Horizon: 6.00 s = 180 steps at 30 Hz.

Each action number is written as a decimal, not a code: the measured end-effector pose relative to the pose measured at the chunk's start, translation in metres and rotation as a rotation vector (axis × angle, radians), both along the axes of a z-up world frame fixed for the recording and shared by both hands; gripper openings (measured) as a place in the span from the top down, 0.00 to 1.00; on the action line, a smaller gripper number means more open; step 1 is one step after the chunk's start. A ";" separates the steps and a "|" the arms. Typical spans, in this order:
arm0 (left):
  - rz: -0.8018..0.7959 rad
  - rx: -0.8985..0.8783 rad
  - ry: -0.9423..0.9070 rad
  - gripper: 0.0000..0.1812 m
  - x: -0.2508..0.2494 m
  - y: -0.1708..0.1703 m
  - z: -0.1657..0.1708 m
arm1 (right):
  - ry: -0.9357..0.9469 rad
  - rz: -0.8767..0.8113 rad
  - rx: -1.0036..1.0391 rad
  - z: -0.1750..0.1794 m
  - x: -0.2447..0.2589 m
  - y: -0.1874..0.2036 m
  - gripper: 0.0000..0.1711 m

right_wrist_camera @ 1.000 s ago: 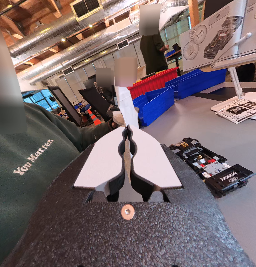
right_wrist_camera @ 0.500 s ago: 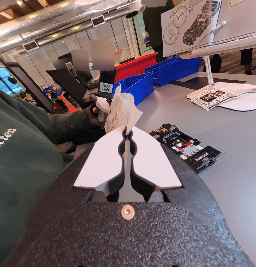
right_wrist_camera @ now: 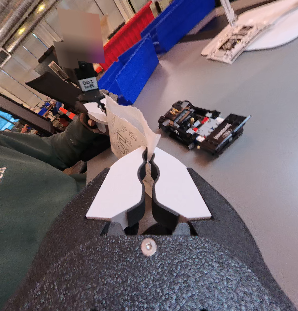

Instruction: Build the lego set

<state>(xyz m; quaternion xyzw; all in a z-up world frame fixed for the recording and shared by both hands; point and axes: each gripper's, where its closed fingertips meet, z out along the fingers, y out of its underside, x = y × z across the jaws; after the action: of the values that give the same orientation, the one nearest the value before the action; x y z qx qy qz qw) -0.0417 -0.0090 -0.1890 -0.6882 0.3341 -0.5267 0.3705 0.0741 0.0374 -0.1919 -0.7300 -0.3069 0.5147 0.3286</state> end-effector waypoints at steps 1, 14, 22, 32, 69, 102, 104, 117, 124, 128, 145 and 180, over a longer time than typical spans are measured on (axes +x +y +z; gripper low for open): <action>0.007 -0.009 0.029 1.00 0.001 0.001 -0.004 | -0.020 -0.006 -0.027 -0.006 0.000 0.002 1.00; 0.045 0.001 0.054 1.00 -0.006 0.002 -0.004 | -0.013 0.049 -0.007 -0.007 -0.004 -0.002 0.97; 0.076 0.205 -0.053 1.00 -0.022 -0.012 0.036 | -0.142 0.182 0.224 -0.017 -0.022 -0.030 0.88; 0.135 0.274 -0.262 1.00 -0.069 -0.034 0.079 | -0.187 0.320 0.353 -0.017 -0.080 -0.044 0.87; 1.113 0.338 0.620 0.83 -0.379 -0.059 0.048 | -0.319 0.400 0.379 -0.031 -0.107 -0.038 1.00; 0.827 0.179 0.893 0.85 -0.268 -0.014 -0.034 | -0.318 0.153 0.434 -0.015 -0.021 -0.037 1.00; 0.801 0.184 0.875 0.85 -0.257 -0.014 -0.034 | -0.311 0.146 0.434 -0.014 -0.020 -0.038 1.00; 0.687 0.357 0.582 0.81 -0.221 -0.036 0.047 | -0.220 0.130 0.539 0.013 -0.016 -0.056 1.00; 0.236 0.276 0.343 0.79 -0.071 -0.060 0.022 | -0.224 0.086 0.483 -0.001 -0.014 -0.063 1.00; 0.160 0.217 0.466 0.74 -0.027 -0.041 -0.023 | -0.358 0.123 0.502 -0.018 -0.004 -0.068 1.00; -0.045 0.470 0.654 0.85 0.032 -0.007 -0.070 | -0.332 0.451 0.322 -0.048 0.038 -0.104 1.00; 0.212 0.582 0.140 0.98 -0.094 -0.077 0.043 | -0.188 0.395 0.674 0.014 -0.106 -0.095 1.00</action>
<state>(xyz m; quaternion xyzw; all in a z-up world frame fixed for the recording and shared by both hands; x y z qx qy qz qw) -0.1355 -0.0860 -0.1458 -0.6186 0.4219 -0.3189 0.5810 -0.0322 -0.0572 -0.1778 -0.5521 -0.6217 0.3695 0.4149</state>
